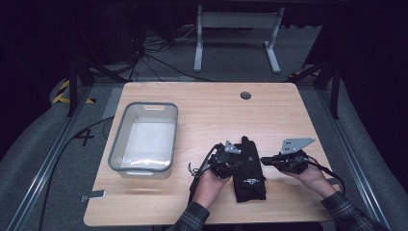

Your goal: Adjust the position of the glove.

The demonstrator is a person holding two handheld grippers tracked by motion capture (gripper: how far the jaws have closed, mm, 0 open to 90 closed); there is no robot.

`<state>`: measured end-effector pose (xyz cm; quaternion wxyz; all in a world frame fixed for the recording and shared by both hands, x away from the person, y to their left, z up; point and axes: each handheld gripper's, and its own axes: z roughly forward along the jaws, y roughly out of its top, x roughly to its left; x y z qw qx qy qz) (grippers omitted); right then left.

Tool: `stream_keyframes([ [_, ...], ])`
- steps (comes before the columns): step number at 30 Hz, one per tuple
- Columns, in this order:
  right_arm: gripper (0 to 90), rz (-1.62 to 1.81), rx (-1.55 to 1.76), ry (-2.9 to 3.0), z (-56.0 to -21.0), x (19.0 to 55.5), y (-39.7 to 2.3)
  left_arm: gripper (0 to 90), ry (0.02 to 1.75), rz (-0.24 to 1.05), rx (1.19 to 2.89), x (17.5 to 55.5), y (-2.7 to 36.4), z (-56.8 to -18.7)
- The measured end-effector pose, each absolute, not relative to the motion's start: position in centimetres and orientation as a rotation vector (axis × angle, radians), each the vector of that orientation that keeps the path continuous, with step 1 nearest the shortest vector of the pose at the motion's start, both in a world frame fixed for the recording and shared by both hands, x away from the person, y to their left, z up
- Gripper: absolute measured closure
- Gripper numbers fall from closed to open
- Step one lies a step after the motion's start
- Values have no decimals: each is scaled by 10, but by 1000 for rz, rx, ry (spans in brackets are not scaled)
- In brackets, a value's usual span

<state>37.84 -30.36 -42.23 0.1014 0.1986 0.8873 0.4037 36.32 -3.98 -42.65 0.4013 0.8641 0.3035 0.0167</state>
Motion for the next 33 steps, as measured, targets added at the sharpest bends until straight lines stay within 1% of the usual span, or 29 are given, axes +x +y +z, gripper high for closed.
stream_keyframes([
  [7,900,1196,561,2635,-424,394,-291,895,773,31,2205,359,-44,-434],
  [15,900,1079,549,2719,-446,404,-281,895,781,18,2255,365,-52,-449],
  [24,900,1049,540,2742,-449,401,-281,896,790,40,2266,370,-53,-451],
  [33,900,1063,532,2758,-449,394,-284,896,814,85,2280,388,-54,-448],
])
